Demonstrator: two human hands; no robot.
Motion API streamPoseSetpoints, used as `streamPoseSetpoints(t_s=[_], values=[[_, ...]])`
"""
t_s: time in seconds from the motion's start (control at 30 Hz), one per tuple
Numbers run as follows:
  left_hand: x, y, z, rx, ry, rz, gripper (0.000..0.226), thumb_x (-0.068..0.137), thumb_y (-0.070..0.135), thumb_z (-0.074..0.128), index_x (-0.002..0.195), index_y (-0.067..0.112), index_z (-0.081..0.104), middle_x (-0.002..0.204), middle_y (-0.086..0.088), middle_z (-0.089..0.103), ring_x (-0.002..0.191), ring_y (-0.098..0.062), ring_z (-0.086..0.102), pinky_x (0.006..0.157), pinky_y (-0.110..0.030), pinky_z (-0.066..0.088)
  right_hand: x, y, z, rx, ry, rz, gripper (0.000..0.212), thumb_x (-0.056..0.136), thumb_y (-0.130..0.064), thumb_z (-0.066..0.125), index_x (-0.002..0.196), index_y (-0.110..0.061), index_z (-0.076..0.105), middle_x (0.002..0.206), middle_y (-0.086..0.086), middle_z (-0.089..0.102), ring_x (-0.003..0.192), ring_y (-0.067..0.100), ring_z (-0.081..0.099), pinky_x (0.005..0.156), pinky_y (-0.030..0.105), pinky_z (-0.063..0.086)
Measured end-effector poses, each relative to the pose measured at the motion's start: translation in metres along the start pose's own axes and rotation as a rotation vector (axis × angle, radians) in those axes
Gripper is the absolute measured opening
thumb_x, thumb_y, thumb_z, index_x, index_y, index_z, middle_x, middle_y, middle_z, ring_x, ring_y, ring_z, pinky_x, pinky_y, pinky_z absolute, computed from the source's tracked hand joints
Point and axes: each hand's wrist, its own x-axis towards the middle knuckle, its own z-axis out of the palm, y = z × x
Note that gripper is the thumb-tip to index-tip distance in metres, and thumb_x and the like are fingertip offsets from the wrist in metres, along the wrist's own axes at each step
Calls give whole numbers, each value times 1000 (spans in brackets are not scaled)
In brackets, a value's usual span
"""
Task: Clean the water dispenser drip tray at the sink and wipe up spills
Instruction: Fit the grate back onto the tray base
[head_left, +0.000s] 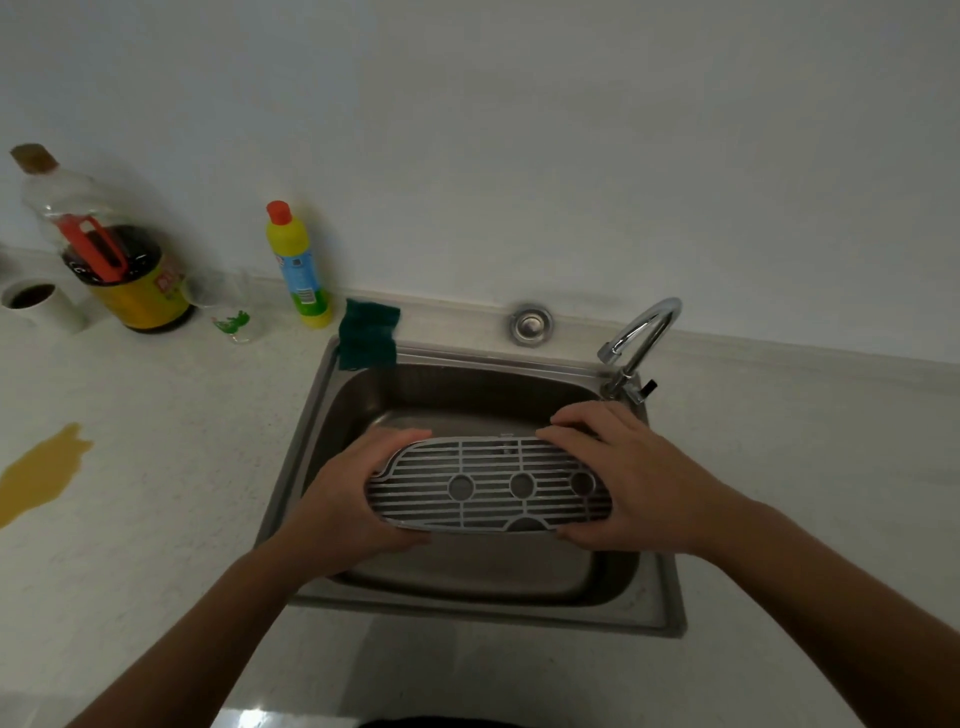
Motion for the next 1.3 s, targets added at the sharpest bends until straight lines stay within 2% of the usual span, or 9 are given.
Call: streamPoseSetpoints(t_s=[0.3, 0.47, 0.6, 0.8, 0.93, 1.03, 1.13, 1.23, 1.3], values=[[7, 2, -1, -57, 19, 15, 85, 69, 42, 95, 143, 27, 54, 134, 18, 62, 123, -11, 64, 102, -19, 51, 1, 5, 1, 70, -85, 85, 112, 71, -89, 55, 162, -44, 8, 162, -13, 30, 140, 7, 33, 114, 36, 37], [7, -3, -5, -37, 60, 7, 87, 68, 39, 95, 142, 17, 55, 134, 8, 64, 122, -11, 64, 103, -23, 52, -4, 20, 5, 551, 327, 467, 68, 90, -77, 45, 147, -40, 43, 140, -12, 56, 119, 4, 61, 95, 30, 52], [9, -4, -12, -41, 69, 7, 86, 69, 30, 95, 142, 11, 55, 135, 3, 65, 123, -11, 64, 104, -27, 53, -9, 17, 21, 1112, 227, 647, 43, 92, -69, 51, 124, -43, 62, 115, -6, 74, 99, 12, 76, 75, 40, 66], [9, -11, -21, -283, 82, -198, 115, 62, 35, 96, 158, 39, 33, 149, 17, 55, 132, -5, 59, 102, -21, 53, -4, 11, 35, 1271, 254, 718, 44, 88, -63, 57, 116, -32, 70, 108, 2, 79, 97, 23, 78, 76, 40, 65], [6, -12, -10, -779, 164, -426, 64, 92, 36, 68, 152, 40, 46, 150, -3, 59, 129, -27, 64, 95, -41, 60, -3, 10, 40, 1353, 245, 740, 33, 93, -62, 57, 109, -38, 72, 108, 3, 79, 98, 24, 77, 77, 36, 63], [10, -13, 5, -898, 165, -590, 48, 101, 51, 49, 145, 31, 55, 141, -12, 65, 122, -37, 68, 87, -52, 61, -1, 7, 41, 1326, 229, 765, 35, 88, -68, 57, 106, -40, 71, 105, 1, 79, 95, 21, 78, 78, 37, 64], [13, -16, 9, -929, 236, -638, 53, 95, 56, 54, 138, 25, 61, 135, -17, 69, 119, -40, 69, 85, -52, 61, 4, 5, 39, 1209, 205, 823, 40, 93, -64, 57, 116, -33, 65, 108, -1, 78, 93, 17, 77, 81, 39, 64], [9, -20, 15, -919, 302, -633, 48, 97, 53, 56, 134, 24, 63, 132, -16, 70, 118, -39, 70, 85, -53, 61, 8, 0, 37, 661, 421, 821, 43, 94, -51, 65, 130, -29, 54, 129, -6, 54, 106, 11, 58, 87, 28, 49], [7, -19, 20, -902, 311, -632, 52, 90, 57, 62, 133, 27, 64, 132, -13, 71, 116, -37, 71, 84, -52, 62, 11, -18, 35, 287, 607, 633, 32, 92, -45, 65, 120, -33, 56, 119, -7, 47, 106, 8, 46, 89, 31, 43]])
